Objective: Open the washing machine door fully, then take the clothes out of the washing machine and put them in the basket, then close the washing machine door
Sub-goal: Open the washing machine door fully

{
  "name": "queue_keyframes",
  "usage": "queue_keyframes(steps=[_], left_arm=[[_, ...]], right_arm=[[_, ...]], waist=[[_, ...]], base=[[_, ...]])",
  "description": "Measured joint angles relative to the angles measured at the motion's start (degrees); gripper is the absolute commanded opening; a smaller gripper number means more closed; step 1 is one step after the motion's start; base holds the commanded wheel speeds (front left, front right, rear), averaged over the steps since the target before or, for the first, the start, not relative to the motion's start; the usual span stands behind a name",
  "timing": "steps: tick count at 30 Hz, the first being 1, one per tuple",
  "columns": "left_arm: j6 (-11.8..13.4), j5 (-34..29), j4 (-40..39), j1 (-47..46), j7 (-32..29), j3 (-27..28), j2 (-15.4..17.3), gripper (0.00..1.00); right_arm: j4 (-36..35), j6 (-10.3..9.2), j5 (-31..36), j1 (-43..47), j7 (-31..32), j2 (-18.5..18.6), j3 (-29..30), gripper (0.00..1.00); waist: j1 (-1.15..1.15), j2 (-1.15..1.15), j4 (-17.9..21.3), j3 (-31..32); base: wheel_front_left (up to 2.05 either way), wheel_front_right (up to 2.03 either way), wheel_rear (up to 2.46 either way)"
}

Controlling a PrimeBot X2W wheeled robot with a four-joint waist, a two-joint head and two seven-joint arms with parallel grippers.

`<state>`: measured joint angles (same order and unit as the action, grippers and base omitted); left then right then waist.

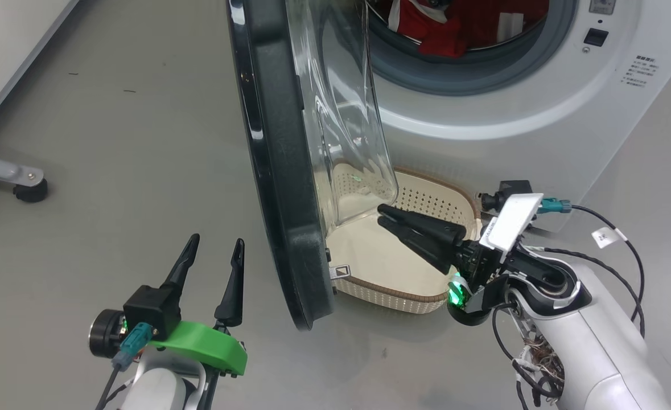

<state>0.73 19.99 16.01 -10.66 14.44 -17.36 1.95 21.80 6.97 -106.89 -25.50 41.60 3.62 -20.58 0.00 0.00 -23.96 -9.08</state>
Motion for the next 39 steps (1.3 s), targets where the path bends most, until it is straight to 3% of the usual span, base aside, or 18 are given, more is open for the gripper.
queue_keyframes(steps=[12, 20, 37, 39], left_arm=[[0.0, 0.0, 0.1, 0.2, 0.0, 0.5, 0.0, 1.00], [0.0, 0.0, 0.3, 0.2, 0.0, 0.6, 0.0, 1.00], [0.0, -0.2, 1.1, 0.4, 0.0, 0.9, 0.0, 1.00], [0.0, -0.2, 1.1, 0.4, 0.0, 0.9, 0.0, 1.00]], right_arm=[[-3.4, 0.00, 7.0, 7.2, -10.9, 2.2, 5.6, 1.00], [-6.6, 0.00, 17.9, 11.9, -21.7, 5.3, 7.7, 1.00], [-13.9, 0.02, 59.1, 14.3, -54.8, 15.0, 4.1, 1.00], [-13.8, 0.02, 61.3, 14.3, -56.3, 15.3, 3.9, 1.00]], waist=[[0.00, 0.00, 1.0, 0.1], [0.00, 0.00, 1.7, 0.2], [0.00, 0.00, 2.8, 1.0], [0.00, 0.00, 2.9, 1.0]], base=[[0.00, 0.00, 0.00], [0.00, 0.00, 0.00], [0.00, 0.00, 0.00], [0.00, 0.00, 0.00]])
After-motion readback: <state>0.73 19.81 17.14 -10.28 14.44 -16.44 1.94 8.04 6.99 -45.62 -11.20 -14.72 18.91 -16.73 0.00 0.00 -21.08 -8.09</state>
